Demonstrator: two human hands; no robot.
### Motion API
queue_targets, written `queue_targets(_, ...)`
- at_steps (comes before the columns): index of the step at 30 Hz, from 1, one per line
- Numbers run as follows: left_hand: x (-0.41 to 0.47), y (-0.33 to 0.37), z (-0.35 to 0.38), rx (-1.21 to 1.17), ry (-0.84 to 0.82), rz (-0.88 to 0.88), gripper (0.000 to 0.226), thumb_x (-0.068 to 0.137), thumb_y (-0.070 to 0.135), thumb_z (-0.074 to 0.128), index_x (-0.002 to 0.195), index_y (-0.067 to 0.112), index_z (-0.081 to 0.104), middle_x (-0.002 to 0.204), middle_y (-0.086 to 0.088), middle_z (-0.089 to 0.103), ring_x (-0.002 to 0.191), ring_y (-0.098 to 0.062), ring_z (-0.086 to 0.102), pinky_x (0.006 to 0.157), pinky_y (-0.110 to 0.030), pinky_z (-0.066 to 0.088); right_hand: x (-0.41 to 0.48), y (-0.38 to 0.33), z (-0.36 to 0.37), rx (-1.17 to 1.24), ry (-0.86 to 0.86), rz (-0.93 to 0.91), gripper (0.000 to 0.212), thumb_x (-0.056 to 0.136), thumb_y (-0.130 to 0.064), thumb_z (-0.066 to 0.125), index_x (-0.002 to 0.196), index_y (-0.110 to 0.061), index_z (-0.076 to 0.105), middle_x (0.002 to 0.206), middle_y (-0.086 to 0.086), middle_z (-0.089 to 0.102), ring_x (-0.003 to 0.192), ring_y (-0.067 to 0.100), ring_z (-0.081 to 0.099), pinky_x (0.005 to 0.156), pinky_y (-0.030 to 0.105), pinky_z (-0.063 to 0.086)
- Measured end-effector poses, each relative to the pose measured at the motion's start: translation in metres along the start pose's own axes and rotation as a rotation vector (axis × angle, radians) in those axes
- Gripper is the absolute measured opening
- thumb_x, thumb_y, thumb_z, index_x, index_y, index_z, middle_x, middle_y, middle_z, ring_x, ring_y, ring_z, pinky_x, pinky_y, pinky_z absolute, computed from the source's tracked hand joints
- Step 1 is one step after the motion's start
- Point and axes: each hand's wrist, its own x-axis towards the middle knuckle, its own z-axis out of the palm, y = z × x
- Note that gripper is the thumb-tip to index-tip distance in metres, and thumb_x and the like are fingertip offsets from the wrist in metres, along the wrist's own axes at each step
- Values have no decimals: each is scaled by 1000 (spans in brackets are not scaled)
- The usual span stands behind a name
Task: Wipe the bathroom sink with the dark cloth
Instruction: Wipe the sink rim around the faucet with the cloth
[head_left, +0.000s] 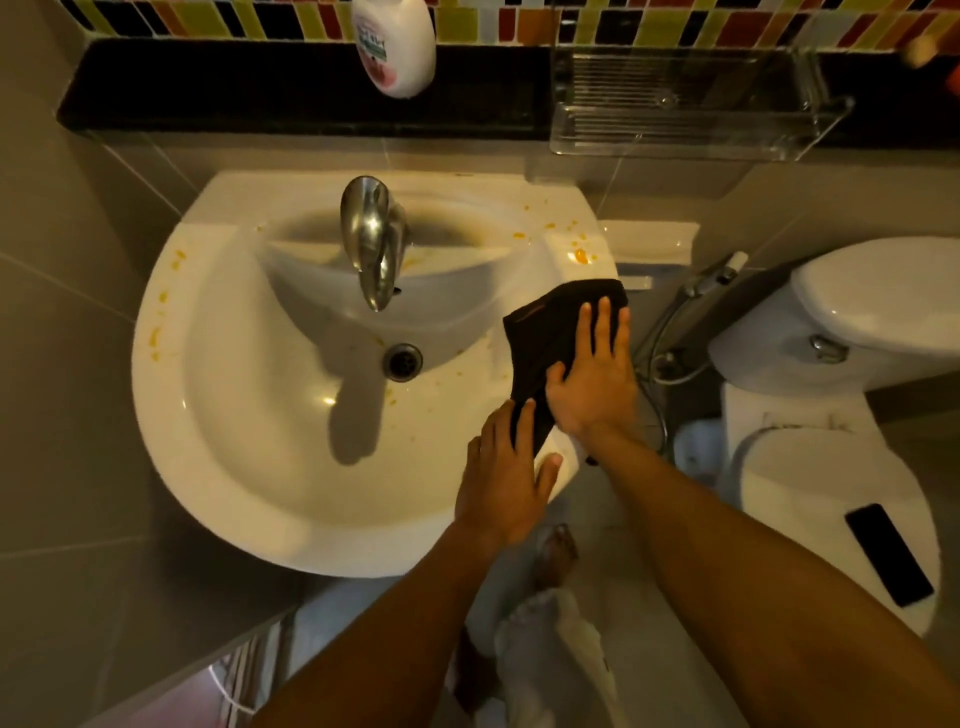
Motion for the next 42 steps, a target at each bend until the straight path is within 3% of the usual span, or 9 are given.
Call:
queue_targets(6, 23, 17, 5, 9, 1, -1, 66, 95, 50, 35, 151, 22, 13, 156, -11, 24, 143, -28, 26, 112, -42, 33, 53, 10, -3, -7, -7, -79, 72, 91, -44, 33, 153, -22, 3, 163, 3, -2, 149, 29, -7, 111, 55, 33)
queue_targets(12, 27, 12, 15, 58, -6, -10, 69, 91, 64, 16, 151, 29, 7, 158, -6, 22, 144, -26, 26, 112, -42, 34, 103, 9, -10, -81, 1, -213, 70, 94, -46, 29, 153, -22, 0, 163, 5, -3, 149, 25, -9, 121, 51, 7)
queue_targets(18, 27, 15, 10, -23, 35, 46, 65, 95, 57, 28, 150, 23, 21, 155, -4, 33, 142, -22, 31, 110, -41, 37, 145, 2, -20, -165, -9, -379, 65, 96, -43, 25, 153, -20, 3, 163, 5, 1, 150, 23, -4, 121, 48, 1)
queue_targets(26, 22, 18, 6, -53, -51, -13, 67, 96, 56, 28, 152, 28, 6, 160, -2, 22, 144, -20, 26, 116, -43, 28, 198, -18, -20, -336, -26, -638, 64, 94, -38, 26, 151, -13, 10, 160, 10, 17, 149, 25, 12, 121, 49, 11)
queue_targets(30, 23, 20, 5, 19, -63, -27, 67, 96, 55, 28, 152, 27, 5, 159, -5, 24, 143, -22, 27, 117, -44, 23, 202, -20, -19, -307, -36, -686, 63, 94, -38, 20, 151, -11, 14, 159, 11, 22, 148, 26, 16, 121, 48, 13)
queue_targets(33, 41, 38, 4, 56, 36, -28, 74, 93, 58, 34, 152, 21, 10, 153, -9, 33, 137, -26, 35, 114, -46, 28, 195, -14, -20, -267, -48, -666, 60, 97, -35, 23, 151, -13, 15, 160, 9, 21, 148, 25, 14, 121, 46, 9)
queue_targets(38, 72, 76, 22, 26, 88, -111, 95, 84, 65, 46, 152, 13, 4, 159, -13, 20, 143, -30, 26, 113, -45, 31, 152, 29, -30, -56, -95, -582, 56, 101, -36, 21, 152, -14, 14, 162, 5, 10, 149, 22, -1, 122, 43, 5)
queue_targets(42, 77, 74, 34, 112, 262, -114, 95, 74, 60, 59, 148, 12, 24, 147, -12, 44, 126, -31, 53, 96, -41, 50, 138, 51, -33, -39, -143, -644, 58, 100, -36, 20, 153, -15, 9, 162, 6, 2, 148, 20, -9, 122, 42, -1)
